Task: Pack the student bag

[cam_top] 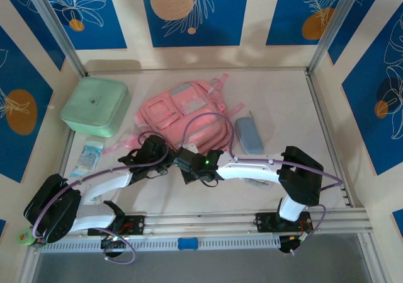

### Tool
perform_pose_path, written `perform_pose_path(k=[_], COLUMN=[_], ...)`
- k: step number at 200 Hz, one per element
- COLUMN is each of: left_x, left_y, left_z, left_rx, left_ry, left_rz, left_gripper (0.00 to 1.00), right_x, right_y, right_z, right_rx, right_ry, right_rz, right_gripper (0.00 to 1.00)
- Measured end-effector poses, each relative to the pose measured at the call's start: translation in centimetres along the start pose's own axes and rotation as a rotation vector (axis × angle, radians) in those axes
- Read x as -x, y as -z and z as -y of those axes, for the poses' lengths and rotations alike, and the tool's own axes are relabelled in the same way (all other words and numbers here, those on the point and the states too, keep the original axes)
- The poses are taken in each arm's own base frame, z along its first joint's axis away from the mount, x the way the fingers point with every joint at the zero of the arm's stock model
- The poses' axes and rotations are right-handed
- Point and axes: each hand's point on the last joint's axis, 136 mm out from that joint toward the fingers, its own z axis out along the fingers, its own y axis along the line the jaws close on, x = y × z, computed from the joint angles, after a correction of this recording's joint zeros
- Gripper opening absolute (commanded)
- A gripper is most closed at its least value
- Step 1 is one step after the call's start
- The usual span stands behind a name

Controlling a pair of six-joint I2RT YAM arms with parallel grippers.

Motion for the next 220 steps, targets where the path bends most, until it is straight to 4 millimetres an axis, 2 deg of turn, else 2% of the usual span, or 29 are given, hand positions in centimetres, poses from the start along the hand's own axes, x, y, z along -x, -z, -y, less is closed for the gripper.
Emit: perform_pose_path(k=[30,58,81,94,130,153,176,203,220], left_x=[1.7,4.1,5.7,6.3,7.9,8.5,9.3,9.9,10.1], left_y=[0.4,1.0,1.5,1.8,2.2,1.7,1.6,1.9,2.9], left_z=[-1.1,-2.3,-2.9,-2.9,-2.7,-2.8,-2.4,-2.3,-1.7], left_rx=[0.033,0.055,0.062,0.064,0.082,0.119,0.145,0.150,0.135], left_ry=[-0.016,-0.011,-0.010,-0.020,-0.055,-0.081,-0.116,-0.150,-0.169], left_rz=[0.009,0.029,0.034,0.032,0.030,0.013,0.002,0.014,0.035], left_gripper=[0.00,0.00,0.00,0.00,0.00,0.00,0.00,0.22,0.37], right_x=[-0.7,-1.0,-0.8,-0.8,-0.7,-0.3,0.1,0.5,0.6], right_y=[1.3,2.8,3.0,2.9,3.1,2.4,1.8,1.8,1.8], right_z=[1.5,4.4,7.2,7.8,5.0,3.0,1.9,1.6,1.5], right_rx=[-0.012,-0.022,-0.047,-0.047,0.043,0.092,0.097,0.100,0.104], right_ry=[-0.039,-0.104,-0.170,-0.172,-0.087,-0.053,-0.042,-0.049,-0.055], right_rz=[-0.004,0.000,-0.005,-0.009,-0.006,-0.015,-0.026,-0.020,-0.016], right_gripper=[0.00,0.00,0.00,0.00,0.00,0.00,0.00,0.00,0.00])
